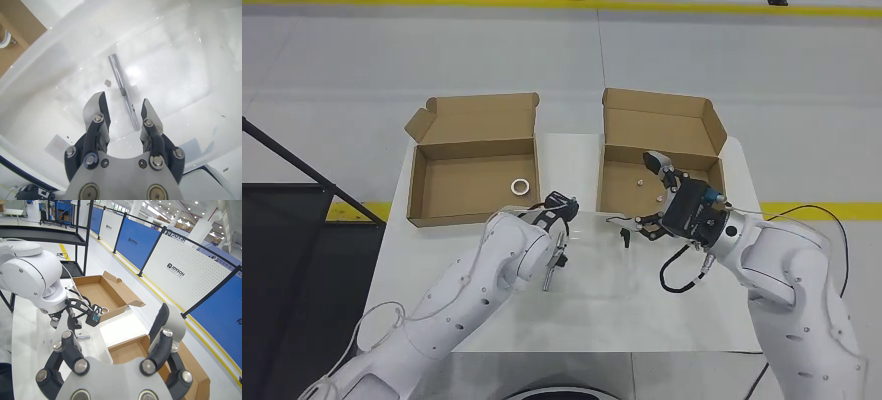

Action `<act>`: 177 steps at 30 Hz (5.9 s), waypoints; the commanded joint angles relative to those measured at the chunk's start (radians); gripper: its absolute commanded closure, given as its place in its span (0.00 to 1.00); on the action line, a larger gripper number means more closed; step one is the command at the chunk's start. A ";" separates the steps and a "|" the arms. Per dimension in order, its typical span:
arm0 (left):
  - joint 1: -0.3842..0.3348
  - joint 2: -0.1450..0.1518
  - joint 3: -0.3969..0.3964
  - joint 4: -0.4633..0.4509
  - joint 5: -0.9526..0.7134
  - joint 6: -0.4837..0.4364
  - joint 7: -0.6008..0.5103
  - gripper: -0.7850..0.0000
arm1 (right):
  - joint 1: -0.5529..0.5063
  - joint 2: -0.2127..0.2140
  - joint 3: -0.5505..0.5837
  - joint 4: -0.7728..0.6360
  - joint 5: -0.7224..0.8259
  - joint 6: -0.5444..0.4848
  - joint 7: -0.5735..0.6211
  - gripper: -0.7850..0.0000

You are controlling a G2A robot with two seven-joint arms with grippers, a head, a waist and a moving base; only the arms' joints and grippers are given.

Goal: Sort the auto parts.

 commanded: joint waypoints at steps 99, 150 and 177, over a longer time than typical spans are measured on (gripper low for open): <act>0.256 0.007 -0.556 -0.400 -0.235 -0.036 0.031 1.00 | 0.000 0.000 0.000 0.000 0.000 0.000 0.000 0.00; -0.139 0.063 -0.367 0.416 0.238 -0.615 0.406 1.00 | 0.000 0.000 0.000 0.000 0.000 0.000 0.000 0.00; 0.059 0.109 -0.579 0.053 0.040 -0.527 0.378 0.13 | 0.000 0.000 0.000 0.000 0.000 0.000 0.000 0.00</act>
